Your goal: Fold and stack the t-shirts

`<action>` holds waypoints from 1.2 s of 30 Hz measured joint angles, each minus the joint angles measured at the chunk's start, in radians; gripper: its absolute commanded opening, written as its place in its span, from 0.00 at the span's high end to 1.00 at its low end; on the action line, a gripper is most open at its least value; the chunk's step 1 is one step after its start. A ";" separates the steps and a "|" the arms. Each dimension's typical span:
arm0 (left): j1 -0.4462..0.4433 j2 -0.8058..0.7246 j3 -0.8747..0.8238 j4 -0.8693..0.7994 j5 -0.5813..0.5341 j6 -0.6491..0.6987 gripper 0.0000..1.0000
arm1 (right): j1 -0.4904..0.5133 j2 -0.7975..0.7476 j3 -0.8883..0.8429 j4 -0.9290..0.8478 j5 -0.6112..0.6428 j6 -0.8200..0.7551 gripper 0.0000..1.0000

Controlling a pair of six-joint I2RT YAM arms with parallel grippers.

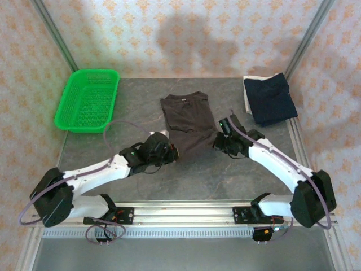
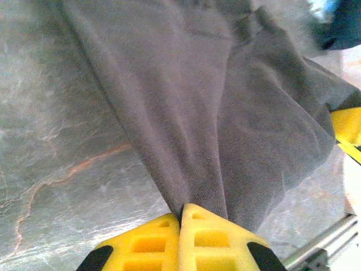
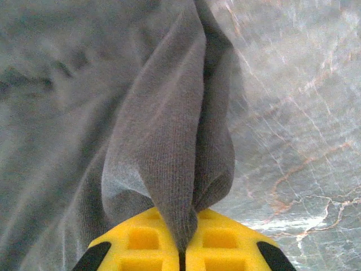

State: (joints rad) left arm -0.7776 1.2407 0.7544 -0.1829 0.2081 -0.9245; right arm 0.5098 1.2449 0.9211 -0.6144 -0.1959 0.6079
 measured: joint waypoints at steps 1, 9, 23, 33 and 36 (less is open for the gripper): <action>0.006 -0.011 0.021 -0.020 -0.001 0.011 1.00 | 0.000 -0.008 0.025 -0.011 0.003 0.002 1.00; 0.203 0.094 0.226 -0.123 0.063 0.109 1.00 | -0.011 0.153 0.410 -0.069 0.064 -0.017 1.00; 0.528 0.637 0.701 -0.200 0.290 0.246 1.00 | -0.121 0.873 1.147 -0.132 0.010 -0.063 1.00; 0.652 1.013 1.106 -0.322 0.352 0.298 0.37 | -0.162 1.328 1.744 -0.248 -0.053 -0.070 0.49; 0.681 1.060 1.142 -0.372 0.349 0.306 0.36 | -0.187 1.354 1.743 -0.261 -0.076 -0.074 0.49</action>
State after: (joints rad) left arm -0.0971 2.3009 1.8965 -0.5552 0.5575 -0.6189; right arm 0.3225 2.5988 2.6637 -0.8749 -0.2714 0.5339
